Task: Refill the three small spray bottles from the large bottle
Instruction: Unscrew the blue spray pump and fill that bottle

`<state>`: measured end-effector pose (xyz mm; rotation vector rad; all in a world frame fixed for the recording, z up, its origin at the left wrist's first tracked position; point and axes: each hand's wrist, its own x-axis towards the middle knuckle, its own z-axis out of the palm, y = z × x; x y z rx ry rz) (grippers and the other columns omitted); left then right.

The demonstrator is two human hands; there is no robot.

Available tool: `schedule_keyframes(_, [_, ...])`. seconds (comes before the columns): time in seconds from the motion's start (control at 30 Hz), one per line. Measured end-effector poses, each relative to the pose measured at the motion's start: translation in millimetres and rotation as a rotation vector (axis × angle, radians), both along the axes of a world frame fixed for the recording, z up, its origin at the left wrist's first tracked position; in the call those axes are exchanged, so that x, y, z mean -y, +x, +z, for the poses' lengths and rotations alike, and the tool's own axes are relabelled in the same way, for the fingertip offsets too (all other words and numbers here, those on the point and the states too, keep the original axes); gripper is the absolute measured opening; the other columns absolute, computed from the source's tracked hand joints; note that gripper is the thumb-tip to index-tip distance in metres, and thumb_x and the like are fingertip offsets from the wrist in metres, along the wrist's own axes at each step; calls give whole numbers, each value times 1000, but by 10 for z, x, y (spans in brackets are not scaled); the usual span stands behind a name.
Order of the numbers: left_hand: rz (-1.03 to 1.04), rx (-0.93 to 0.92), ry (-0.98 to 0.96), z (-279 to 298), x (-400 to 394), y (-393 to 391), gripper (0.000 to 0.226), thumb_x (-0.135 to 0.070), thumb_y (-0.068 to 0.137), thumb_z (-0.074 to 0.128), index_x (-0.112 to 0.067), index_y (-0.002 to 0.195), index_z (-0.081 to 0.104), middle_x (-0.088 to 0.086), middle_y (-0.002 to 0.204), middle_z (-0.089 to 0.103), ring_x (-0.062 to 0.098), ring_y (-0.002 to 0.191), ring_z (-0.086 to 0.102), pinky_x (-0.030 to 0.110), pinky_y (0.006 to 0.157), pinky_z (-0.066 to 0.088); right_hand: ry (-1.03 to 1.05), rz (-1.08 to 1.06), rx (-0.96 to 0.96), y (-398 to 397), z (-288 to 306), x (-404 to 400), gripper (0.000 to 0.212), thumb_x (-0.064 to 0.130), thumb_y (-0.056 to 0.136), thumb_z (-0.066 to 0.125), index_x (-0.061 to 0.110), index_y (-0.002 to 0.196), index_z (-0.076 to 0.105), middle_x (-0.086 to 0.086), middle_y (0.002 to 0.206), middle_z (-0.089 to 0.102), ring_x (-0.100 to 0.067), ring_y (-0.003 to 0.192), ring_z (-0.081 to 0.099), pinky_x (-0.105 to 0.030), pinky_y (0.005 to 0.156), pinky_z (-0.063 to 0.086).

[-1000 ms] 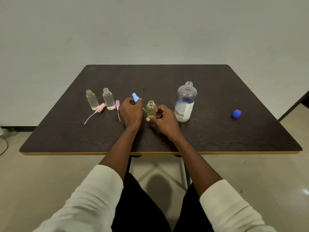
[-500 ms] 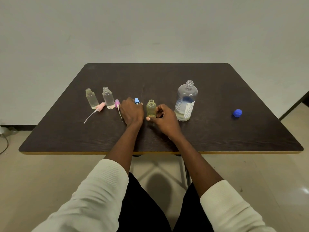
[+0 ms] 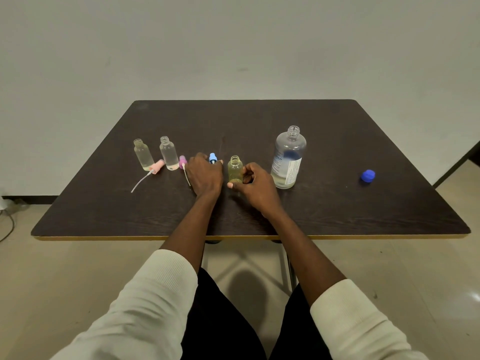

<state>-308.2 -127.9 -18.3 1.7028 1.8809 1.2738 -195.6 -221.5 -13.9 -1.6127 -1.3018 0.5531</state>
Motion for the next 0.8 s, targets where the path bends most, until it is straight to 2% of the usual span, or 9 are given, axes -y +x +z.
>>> schedule_keyframes(0.1, [3, 17, 10, 3, 8, 3, 31, -31, 81, 76, -4, 97, 70, 12, 91, 72, 26, 102, 63, 25, 113, 15, -1, 4, 2, 4, 9, 11, 36, 30, 69, 85, 15, 90, 59, 5, 81, 63, -4, 67, 52, -22, 64, 46])
schedule_keyframes(0.17, [-7, 39, 17, -10, -4, -6, 32, -31, 80, 77, -4, 96, 70, 12, 89, 72, 26, 102, 62, 35, 119, 23, -5, 6, 1, 5, 14, 12, 36, 29, 69, 85, 15, 91, 60, 6, 81, 63, -4, 67, 53, -22, 64, 46])
schedule_keyframes(0.27, [-34, 47, 56, -22, 12, -20, 35, -35, 81, 76, -5, 96, 68, 9, 86, 71, 24, 94, 64, 45, 117, 29, -11, 11, 0, 4, 23, 16, 36, 29, 70, 84, 15, 92, 60, 8, 81, 63, -3, 68, 53, -19, 63, 45])
schedule_keyframes(0.37, [-56, 127, 77, 12, 112, -12, 40, -33, 87, 70, -3, 113, 64, 12, 107, 65, 27, 112, 56, 50, 109, 39, -8, 10, -4, 5, 24, 20, 35, 27, 70, 84, 15, 91, 60, 9, 79, 61, -2, 67, 52, -15, 61, 42])
schedule_keyframes(0.47, [-65, 146, 191, 58, 217, 6, 39, -32, 91, 61, -4, 118, 61, 12, 118, 57, 30, 116, 52, 52, 105, 42, 15, 1, -19, 6, 14, 15, 32, 25, 70, 83, 15, 89, 60, 6, 80, 64, -6, 69, 55, -22, 65, 46])
schedule_keyframes(0.53, [-87, 151, 297, 89, 279, 19, 32, -29, 94, 59, -5, 114, 63, 11, 114, 61, 27, 110, 56, 49, 100, 46, 14, -12, -22, 7, 6, 11, 29, 25, 71, 82, 16, 90, 61, 6, 81, 65, -7, 70, 56, -24, 67, 48])
schedule_keyframes(0.6, [-180, 179, 373, 118, 361, 18, 25, -25, 98, 58, -5, 112, 64, 9, 109, 64, 20, 101, 59, 39, 91, 50, 23, -27, -26, 12, -6, 8, 27, 23, 73, 82, 16, 92, 64, 8, 79, 65, -5, 69, 56, -24, 67, 50])
schedule_keyframes(0.7, [-397, 263, 314, 154, 494, -5, 27, -25, 99, 61, -6, 118, 62, 8, 111, 63, 4, 93, 57, 11, 80, 46, 41, -36, -41, 23, -12, 16, 26, 20, 75, 80, 17, 98, 69, 7, 80, 68, -6, 70, 59, -28, 68, 53])
schedule_keyframes(0.8, [-524, 224, 270, 117, 550, -18, 40, -30, 92, 71, -9, 124, 61, 2, 114, 63, 5, 99, 59, 6, 83, 43, 46, -39, -23, 27, -10, 30, 23, 18, 80, 74, 16, 102, 70, 5, 82, 69, -8, 72, 63, -26, 66, 53])
